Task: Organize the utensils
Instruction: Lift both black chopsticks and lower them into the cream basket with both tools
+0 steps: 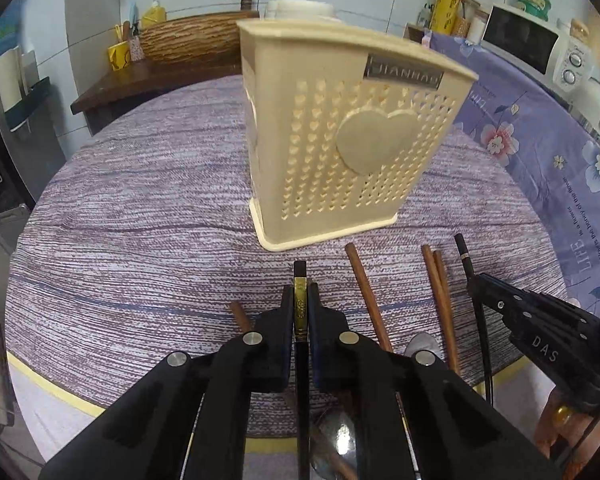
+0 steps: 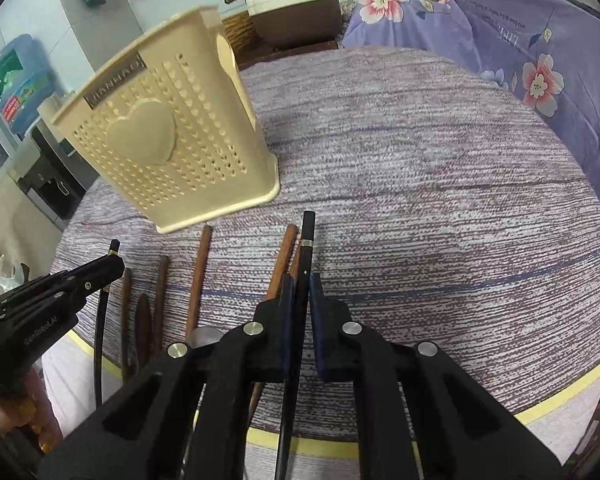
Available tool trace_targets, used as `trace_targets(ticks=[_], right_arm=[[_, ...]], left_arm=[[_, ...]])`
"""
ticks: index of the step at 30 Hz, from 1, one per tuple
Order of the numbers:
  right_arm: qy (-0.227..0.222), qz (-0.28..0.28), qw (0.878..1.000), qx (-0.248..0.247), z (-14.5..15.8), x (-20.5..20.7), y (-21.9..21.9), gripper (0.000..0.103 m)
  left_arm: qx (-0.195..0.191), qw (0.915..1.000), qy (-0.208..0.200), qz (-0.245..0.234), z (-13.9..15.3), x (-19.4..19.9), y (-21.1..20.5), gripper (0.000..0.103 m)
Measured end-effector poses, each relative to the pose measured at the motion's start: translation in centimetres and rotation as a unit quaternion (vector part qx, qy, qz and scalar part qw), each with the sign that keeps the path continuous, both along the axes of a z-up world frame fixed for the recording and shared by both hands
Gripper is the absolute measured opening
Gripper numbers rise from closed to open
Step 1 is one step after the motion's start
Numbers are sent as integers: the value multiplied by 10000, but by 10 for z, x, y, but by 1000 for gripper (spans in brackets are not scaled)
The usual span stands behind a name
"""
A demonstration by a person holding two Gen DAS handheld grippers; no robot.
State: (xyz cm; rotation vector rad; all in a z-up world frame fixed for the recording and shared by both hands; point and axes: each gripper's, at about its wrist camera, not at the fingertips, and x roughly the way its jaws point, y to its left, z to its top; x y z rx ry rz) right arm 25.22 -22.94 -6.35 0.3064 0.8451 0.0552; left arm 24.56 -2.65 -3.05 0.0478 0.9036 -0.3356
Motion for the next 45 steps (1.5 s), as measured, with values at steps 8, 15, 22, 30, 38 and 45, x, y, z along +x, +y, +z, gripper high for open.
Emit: trace_targets(ticks=[8, 15, 22, 30, 38, 45], right_arm=[[-855, 215, 9960, 170, 47, -36, -13, 8], [-1559, 328, 9872, -43, 92, -67, -23, 8], [-1877, 344, 9815, -141, 111, -80, -31, 8], [-2031, 379, 9781, -268, 122, -78, -36, 8], [-2283, 430, 9713, -512, 150, -60, -39, 8], [-2832, 480, 9553, -698, 224, -31, -30, 8]], left_arm=[[-441, 9972, -573, 199, 43, -26, 30, 8], [-570, 9907, -1147, 449, 80, -47, 56, 8], [-523, 9856, -1505, 571, 102, -54, 64, 8], [-521, 9819, -1684, 698, 117, -46, 69, 8], [-480, 9765, -1935, 815, 154, -26, 72, 8], [-699, 9633, -2469, 792, 235, -13, 67, 8]])
